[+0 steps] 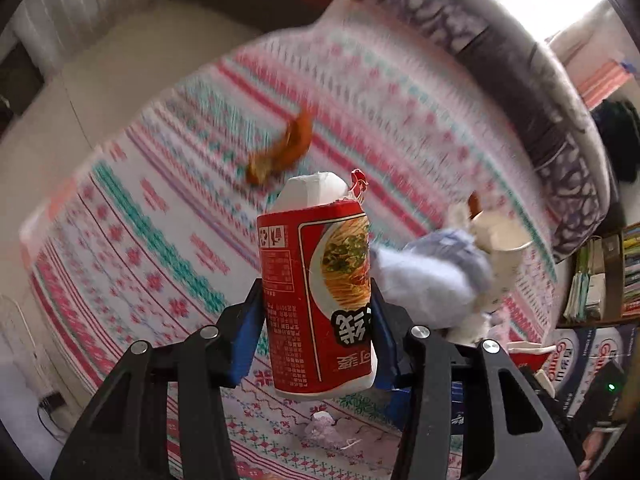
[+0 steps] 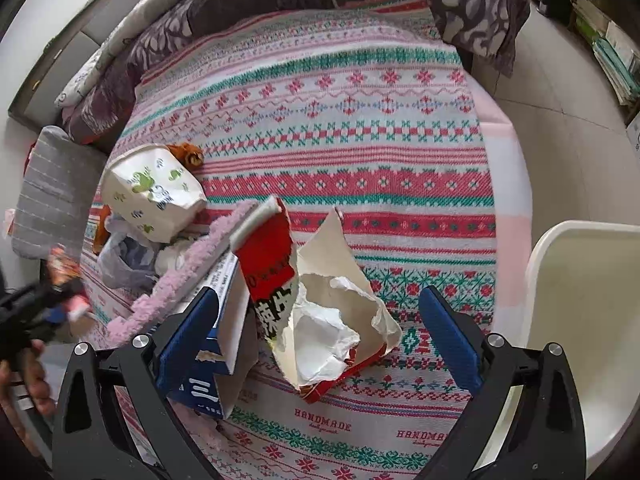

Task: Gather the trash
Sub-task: 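Grasp the red noodle cup with the left tool while the right tool grasps the red snack wrapper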

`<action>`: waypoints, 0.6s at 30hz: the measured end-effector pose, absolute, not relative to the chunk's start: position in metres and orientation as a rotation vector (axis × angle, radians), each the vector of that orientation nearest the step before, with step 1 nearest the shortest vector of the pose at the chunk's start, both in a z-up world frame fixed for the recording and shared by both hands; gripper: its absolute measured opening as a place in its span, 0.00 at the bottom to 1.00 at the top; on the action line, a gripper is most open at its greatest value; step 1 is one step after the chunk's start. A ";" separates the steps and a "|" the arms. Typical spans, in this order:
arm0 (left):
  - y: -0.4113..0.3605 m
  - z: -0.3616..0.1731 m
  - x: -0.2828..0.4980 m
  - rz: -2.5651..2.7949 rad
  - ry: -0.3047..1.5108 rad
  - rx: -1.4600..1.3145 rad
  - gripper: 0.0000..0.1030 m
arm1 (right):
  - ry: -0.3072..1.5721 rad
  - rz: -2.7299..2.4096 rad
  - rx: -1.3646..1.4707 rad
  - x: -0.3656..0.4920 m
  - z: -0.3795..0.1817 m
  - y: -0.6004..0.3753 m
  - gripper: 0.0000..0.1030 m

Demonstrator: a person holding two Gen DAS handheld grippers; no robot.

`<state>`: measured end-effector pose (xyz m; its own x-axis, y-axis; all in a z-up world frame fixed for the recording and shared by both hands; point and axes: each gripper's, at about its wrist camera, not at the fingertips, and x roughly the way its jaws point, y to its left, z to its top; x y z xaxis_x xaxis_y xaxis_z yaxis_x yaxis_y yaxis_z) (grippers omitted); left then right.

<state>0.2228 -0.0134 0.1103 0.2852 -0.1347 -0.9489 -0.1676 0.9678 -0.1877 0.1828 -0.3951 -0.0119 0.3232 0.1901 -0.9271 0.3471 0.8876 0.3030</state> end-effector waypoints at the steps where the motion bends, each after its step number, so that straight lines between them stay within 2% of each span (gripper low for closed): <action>1: -0.008 0.111 0.224 0.012 1.269 -0.269 0.47 | 1.253 -0.109 0.500 0.182 -0.013 -0.395 0.92; 2: -0.008 0.118 0.222 -0.007 1.247 -0.262 0.47 | 1.252 -0.108 0.499 0.182 -0.014 -0.394 0.89; 4: -0.004 0.122 0.222 -0.037 1.218 -0.245 0.47 | 1.254 -0.101 0.507 0.180 -0.017 -0.395 0.66; 7: -0.026 0.126 0.213 -0.065 1.185 -0.204 0.47 | 1.240 -0.107 0.520 0.176 -0.016 -0.397 0.50; 12: -0.071 0.115 0.227 -0.083 1.138 -0.164 0.47 | 1.167 -0.117 0.493 0.169 0.002 -0.400 0.42; 13: -0.082 0.112 0.230 -0.091 1.127 -0.163 0.47 | 1.150 -0.116 0.491 0.168 0.007 -0.401 0.35; 18: -0.113 0.114 0.232 -0.124 1.053 -0.155 0.47 | 1.076 -0.127 0.482 0.160 0.028 -0.410 0.35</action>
